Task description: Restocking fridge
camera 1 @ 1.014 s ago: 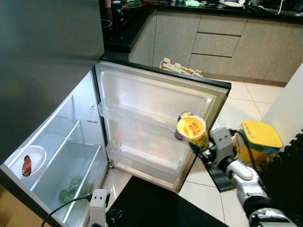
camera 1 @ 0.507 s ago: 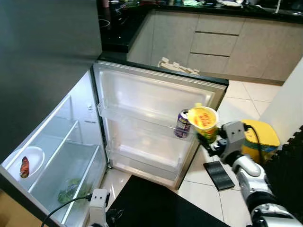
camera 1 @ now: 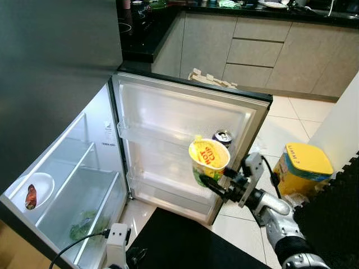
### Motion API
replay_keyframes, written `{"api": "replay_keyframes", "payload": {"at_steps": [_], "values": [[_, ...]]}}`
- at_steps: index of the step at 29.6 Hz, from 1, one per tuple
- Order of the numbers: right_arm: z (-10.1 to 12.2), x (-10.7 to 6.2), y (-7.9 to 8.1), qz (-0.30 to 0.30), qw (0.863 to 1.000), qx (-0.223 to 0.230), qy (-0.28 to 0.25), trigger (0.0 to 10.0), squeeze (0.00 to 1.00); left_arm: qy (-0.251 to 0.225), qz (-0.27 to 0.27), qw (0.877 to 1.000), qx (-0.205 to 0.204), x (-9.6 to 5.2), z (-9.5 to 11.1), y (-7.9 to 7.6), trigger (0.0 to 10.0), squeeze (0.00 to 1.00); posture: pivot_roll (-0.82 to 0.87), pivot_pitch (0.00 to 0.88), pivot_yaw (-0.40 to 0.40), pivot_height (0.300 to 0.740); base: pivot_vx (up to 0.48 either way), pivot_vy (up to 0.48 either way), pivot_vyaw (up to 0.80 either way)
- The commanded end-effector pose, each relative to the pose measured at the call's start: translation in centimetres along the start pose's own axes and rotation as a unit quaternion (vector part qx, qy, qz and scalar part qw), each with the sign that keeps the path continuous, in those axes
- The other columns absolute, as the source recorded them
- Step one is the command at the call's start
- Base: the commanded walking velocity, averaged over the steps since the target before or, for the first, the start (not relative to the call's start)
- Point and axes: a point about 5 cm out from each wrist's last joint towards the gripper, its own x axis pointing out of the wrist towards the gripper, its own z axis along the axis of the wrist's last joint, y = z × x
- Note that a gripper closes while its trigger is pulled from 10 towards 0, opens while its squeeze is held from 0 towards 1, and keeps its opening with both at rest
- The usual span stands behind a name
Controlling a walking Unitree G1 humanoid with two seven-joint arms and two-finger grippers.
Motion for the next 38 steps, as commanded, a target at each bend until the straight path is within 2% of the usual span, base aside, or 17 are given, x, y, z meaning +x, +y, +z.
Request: {"api": "replay_keyframes", "payload": {"at_steps": [1,2,4,5,7,9,11,14,30,34,35,38], "values": [[-0.9,0.0,-0.2,-0.034,0.999,-0.006,0.022,10.0,0.00,0.008,-0.001,1.000,0.005,-0.2,-0.5,0.0,10.0,0.00,-0.07,0.000,-0.040,0.740,0.000,0.000,0.00],[-0.9,0.0,-0.2,-0.034,0.999,-0.006,0.022,10.0,0.00,0.008,-0.001,1.000,0.005,-0.2,-0.5,0.0,10.0,0.00,-0.07,0.000,-0.040,0.740,0.000,0.000,0.00],[-1.3,-0.3,-0.7,-0.080,0.996,-0.003,0.038,10.0,0.00,0.007,0.000,1.000,0.006,-0.3,-0.5,0.1,10.0,0.00,-0.06,0.000,-0.038,0.740,0.000,0.000,0.00],[-1.3,-0.3,-0.7,-0.080,0.996,-0.003,0.038,10.0,0.00,0.007,0.000,1.000,0.006,-0.3,-0.5,0.1,10.0,0.00,-0.06,0.000,-0.038,0.740,0.000,0.000,0.00],[-1.7,-0.8,-1.5,-0.124,0.991,-0.005,0.058,10.0,0.00,0.008,-0.001,1.000,0.007,-0.4,-0.5,0.2,10.0,0.00,-0.06,0.000,-0.031,0.740,0.000,0.000,0.00],[-1.8,-1.0,-1.8,-0.143,0.987,-0.008,0.068,10.0,0.00,0.008,-0.001,1.000,0.008,-0.5,-0.5,0.2,10.0,0.00,-0.06,0.000,-0.027,0.740,0.000,0.000,0.00],[-1.8,-1.0,-1.8,-0.143,0.987,-0.008,0.068,10.0,0.00,0.008,-0.001,1.000,0.008,-0.5,-0.5,0.2,10.0,0.00,-0.06,0.000,-0.027,0.740,0.000,0.000,0.00],[-1.4,-1.4,-2.8,-0.189,0.979,-0.020,0.069,10.0,0.00,0.009,-0.003,1.000,0.012,-0.9,-0.8,0.6,10.0,0.00,-0.04,0.000,-0.013,0.740,0.000,0.000,0.00],[0.0,-0.9,-4.1,-0.251,0.964,-0.056,0.064,10.0,0.00,0.010,-0.005,1.000,0.027,-2.1,-1.4,1.5,10.0,0.00,0.01,0.053,0.015,0.740,0.000,0.000,0.00],[0.3,-1.1,-4.8,-0.276,0.956,-0.070,0.072,10.0,0.00,0.007,-0.003,0.999,0.031,-2.3,-1.2,1.8,10.0,0.00,0.01,0.054,0.019,0.740,0.000,0.000,0.00],[0.6,-1.7,-5.5,-0.297,0.948,-0.080,0.080,10.0,0.00,0.002,-0.006,0.999,0.035,-2.3,-0.9,1.9,10.0,0.00,0.02,0.056,0.023,0.740,0.000,0.000,0.00],[0.8,-2.1,-5.9,-0.308,0.944,-0.088,0.084,10.0,0.00,-0.002,-0.008,0.999,0.038,-2.3,-0.8,1.9,10.0,0.00,0.03,0.060,0.028,0.740,0.000,0.000,0.00]]}}
